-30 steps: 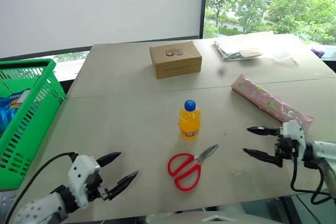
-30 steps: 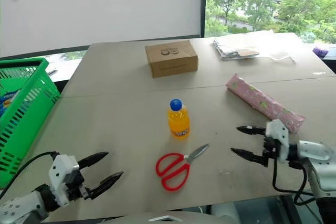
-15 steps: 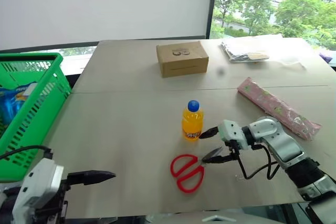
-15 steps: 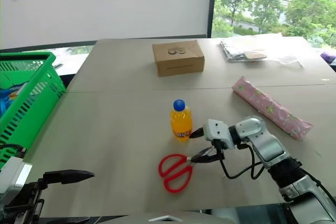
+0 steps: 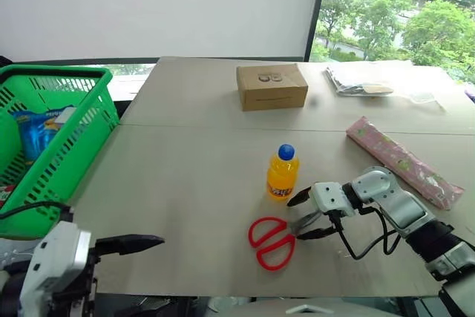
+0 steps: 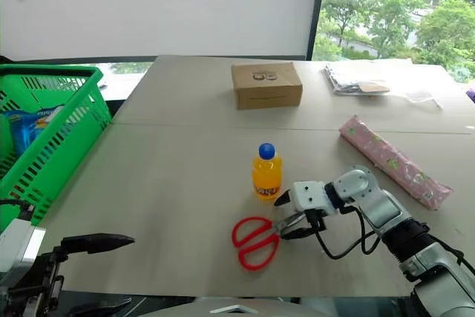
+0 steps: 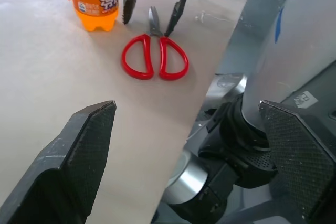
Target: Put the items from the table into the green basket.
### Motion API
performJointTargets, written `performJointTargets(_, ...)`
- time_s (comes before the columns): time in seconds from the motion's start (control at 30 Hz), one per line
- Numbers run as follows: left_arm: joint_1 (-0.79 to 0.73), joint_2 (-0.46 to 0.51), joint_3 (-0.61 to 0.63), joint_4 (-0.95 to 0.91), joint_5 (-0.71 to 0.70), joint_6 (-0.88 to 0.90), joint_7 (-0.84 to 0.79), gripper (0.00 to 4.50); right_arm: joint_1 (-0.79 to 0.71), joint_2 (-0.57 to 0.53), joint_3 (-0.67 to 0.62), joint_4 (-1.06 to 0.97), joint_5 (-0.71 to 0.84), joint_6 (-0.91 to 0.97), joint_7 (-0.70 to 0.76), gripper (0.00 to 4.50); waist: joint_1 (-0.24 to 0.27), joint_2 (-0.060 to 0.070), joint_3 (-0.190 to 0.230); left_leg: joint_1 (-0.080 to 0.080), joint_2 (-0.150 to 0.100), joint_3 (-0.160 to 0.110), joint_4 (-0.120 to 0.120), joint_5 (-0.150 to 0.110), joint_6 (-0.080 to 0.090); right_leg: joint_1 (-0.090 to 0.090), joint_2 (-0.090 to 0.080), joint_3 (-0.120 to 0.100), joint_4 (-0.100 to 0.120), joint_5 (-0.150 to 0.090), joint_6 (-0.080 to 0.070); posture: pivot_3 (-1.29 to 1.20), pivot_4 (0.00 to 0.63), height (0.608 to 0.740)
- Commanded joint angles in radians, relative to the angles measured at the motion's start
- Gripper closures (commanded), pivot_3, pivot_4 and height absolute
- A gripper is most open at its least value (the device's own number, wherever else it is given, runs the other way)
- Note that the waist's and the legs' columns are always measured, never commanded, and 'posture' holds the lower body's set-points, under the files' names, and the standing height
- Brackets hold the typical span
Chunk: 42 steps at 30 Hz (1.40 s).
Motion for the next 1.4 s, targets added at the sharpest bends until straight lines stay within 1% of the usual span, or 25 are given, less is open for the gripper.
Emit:
performJointTargets(0.03,-0.035,0.018,-0.027,0.019,0.022,-0.001,-0.003,0.01,0.006,-0.043,0.011,0.031,-0.061,0.011,0.008,0.57,0.003,0.000,-0.001,0.000,0.000,0.000,0.000,0.000,0.000,0.000,0.000,0.000,0.000,0.000,0.000,0.27,0.000,0.740)
performJointTargets(0.17,-0.072,0.029,-0.045,0.030,0.030,0.010,-0.006,0.01,0.009,-0.057,0.027,0.008,-0.071,0.049,0.013,0.57,0.003,0.000,-0.002,0.000,0.000,-0.001,0.000,0.000,0.000,0.000,0.000,-0.001,0.000,0.000,0.000,0.25,0.000,0.740)
performJointTargets(0.2,-0.079,0.031,-0.048,0.031,0.032,0.013,-0.006,0.00,0.011,-0.066,0.035,0.001,-0.080,0.052,0.019,1.12,0.003,0.001,-0.003,0.000,0.000,-0.001,0.000,0.000,0.000,0.000,0.000,-0.001,0.000,0.000,0.000,0.25,0.000,0.740)
performJointTargets(0.27,-0.091,0.033,-0.054,0.035,0.039,0.015,-0.008,0.00,0.016,-0.091,0.053,-0.018,-0.094,0.068,0.033,1.88,0.003,0.001,-0.005,0.000,0.000,-0.001,0.000,0.000,0.000,0.000,0.000,-0.001,0.000,0.000,0.000,0.25,0.000,0.740)
performJointTargets(0.37,-0.109,0.037,-0.067,0.036,0.045,0.020,-0.004,0.00,0.027,-0.115,0.068,-0.054,-0.096,0.095,0.037,3.26,0.003,0.001,-0.008,0.000,0.000,-0.001,0.000,0.000,0.000,0.000,0.000,-0.001,0.000,0.000,0.000,0.24,0.000,0.740)
performJointTargets(0.43,-0.120,0.039,-0.073,0.036,0.047,0.025,-0.001,0.00,0.027,-0.124,0.075,-0.067,-0.103,0.102,0.029,4.03,0.003,0.001,-0.009,0.001,0.000,-0.001,0.000,-0.001,-0.001,0.002,0.000,-0.001,0.000,0.000,0.000,0.24,0.000,0.740)
performJointTargets(0.47,-0.125,0.039,-0.077,0.035,0.050,0.027,0.000,0.00,0.027,-0.127,0.077,-0.073,-0.102,0.105,0.028,4.34,0.003,0.001,-0.009,0.003,0.000,-0.001,0.000,-0.002,-0.002,0.003,0.000,-0.001,0.000,0.000,0.000,0.24,0.000,0.740)
performJointTargets(0.5,-0.132,0.040,-0.081,0.036,0.053,0.029,0.001,0.00,0.027,-0.128,0.077,-0.078,-0.099,0.109,0.026,4.43,0.003,0.001,-0.009,0.005,0.000,-0.001,0.000,-0.002,-0.003,0.005,-0.001,-0.001,0.000,0.000,0.000,0.23,0.000,0.740)
performJointTargets(0.67,-0.162,0.043,-0.096,0.029,0.053,0.044,0.011,0.00,0.032,-0.121,0.042,-0.150,-0.038,0.152,0.018,4.44,0.003,0.002,-0.008,0.008,0.000,-0.001,0.000,-0.002,-0.004,0.009,-0.001,-0.001,-0.001,0.000,0.000,0.23,0.000,0.740)
performJointTargets(0.8,-0.189,0.051,-0.106,0.035,0.049,0.056,0.015,0.00,0.031,-0.118,-0.029,-0.285,0.107,0.196,0.049,4.44,0.001,0.003,-0.007,0.007,0.000,-0.003,0.000,-0.002,-0.003,0.008,-0.001,-0.003,-0.001,0.000,0.000,0.22,0.000,0.740)
performJointTargets(0.83,-0.199,0.052,-0.110,0.037,0.045,0.058,0.017,0.00,0.028,-0.124,-0.056,-0.342,0.169,0.239,0.060,4.44,-0.001,0.005,-0.006,0.006,0.000,-0.003,0.000,-0.002,-0.002,0.007,-0.001,-0.003,-0.001,0.000,0.000,0.22,0.000,0.740)
performJointTargets(0.87,-0.210,0.054,-0.115,0.040,0.040,0.061,0.019,0.00,0.023,-0.130,-0.078,-0.392,0.223,0.273,0.073,4.44,-0.003,0.010,-0.003,0.006,0.000,-0.003,0.000,-0.002,-0.002,0.008,0.000,-0.003,-0.001,0.000,0.000,0.20,0.000,0.740)
performJointTargets(0.93,-0.240,0.053,-0.123,0.046,0.023,0.066,0.030,0.00,0.004,-0.139,-0.130,-0.485,0.336,0.350,0.083,4.44,-0.010,0.013,-0.001,0.003,0.001,-0.003,0.000,0.000,0.000,0.005,0.000,-0.003,0.000,0.000,0.000,0.20,0.000,0.740)
performJointTargets(0.97,-0.251,0.051,-0.125,0.048,0.018,0.070,0.033,0.00,-0.002,-0.139,-0.146,-0.508,0.367,0.372,0.080,4.44,-0.015,0.013,-0.001,0.002,0.002,-0.003,0.000,0.000,0.000,0.003,0.001,-0.003,0.000,0.000,0.000,0.20,0.000,0.740)
performJointTargets(1.07,-0.327,0.049,-0.126,0.053,-0.071,0.109,0.080,0.00,-0.039,-0.160,-0.226,-0.624,0.541,0.507,0.058,4.44,-0.025,0.014,-0.001,-0.002,0.003,-0.005,0.000,0.000,0.000,0.000,0.002,-0.006,0.000,0.000,0.000,0.19,0.000,0.740)
performJointTargets(1.13,-0.360,0.054,-0.125,0.052,-0.106,0.129,0.099,0.00,-0.065,-0.167,-0.263,-0.669,0.620,0.575,0.030,4.44,-0.026,0.013,-0.001,-0.003,0.003,-0.006,0.000,0.000,0.000,-0.001,0.002,-0.006,0.000,0.000,0.000,0.19,0.000,0.740)
performJointTargets(1.2,-0.397,0.055,-0.130,0.055,-0.126,0.137,0.123,0.00,-0.110,-0.161,-0.291,-0.676,0.667,0.629,-0.007,4.44,-0.029,0.013,-0.001,-0.003,0.003,-0.006,0.000,-0.001,-0.001,-0.001,0.002,-0.006,0.000,0.000,0.000,0.18,0.000,0.740)
performJointTargets(1.27,-0.489,0.041,-0.138,0.076,-0.201,0.149,0.214,0.00,-0.186,-0.145,-0.325,-0.636,0.705,0.696,-0.068,4.44,-0.030,0.013,-0.001,-0.003,0.003,-0.005,0.000,-0.001,-0.001,-0.002,0.001,-0.005,0.000,0.000,0.000,0.18,0.000,0.740)
performJointTargets(1.33,-0.540,0.041,-0.137,0.088,-0.254,0.171,0.261,0.00,-0.270,-0.103,-0.361,-0.550,0.736,0.742,-0.130,4.44,-0.031,0.013,-0.001,-0.002,0.003,-0.005,0.000,0.000,-0.002,-0.002,0.001,-0.005,0.001,0.001,-0.001,0.18,0.000,0.740)
performJointTargets(1.4,-0.556,0.046,-0.142,0.094,-0.248,0.179,0.268,0.00,-0.344,-0.065,-0.380,-0.459,0.740,0.773,-0.174,4.44,-0.041,0.013,-0.001,-0.002,0.003,-0.004,0.000,0.000,-0.002,-0.002,0.002,-0.005,0.001,0.001,-0.002,0.18,0.000,0.740)
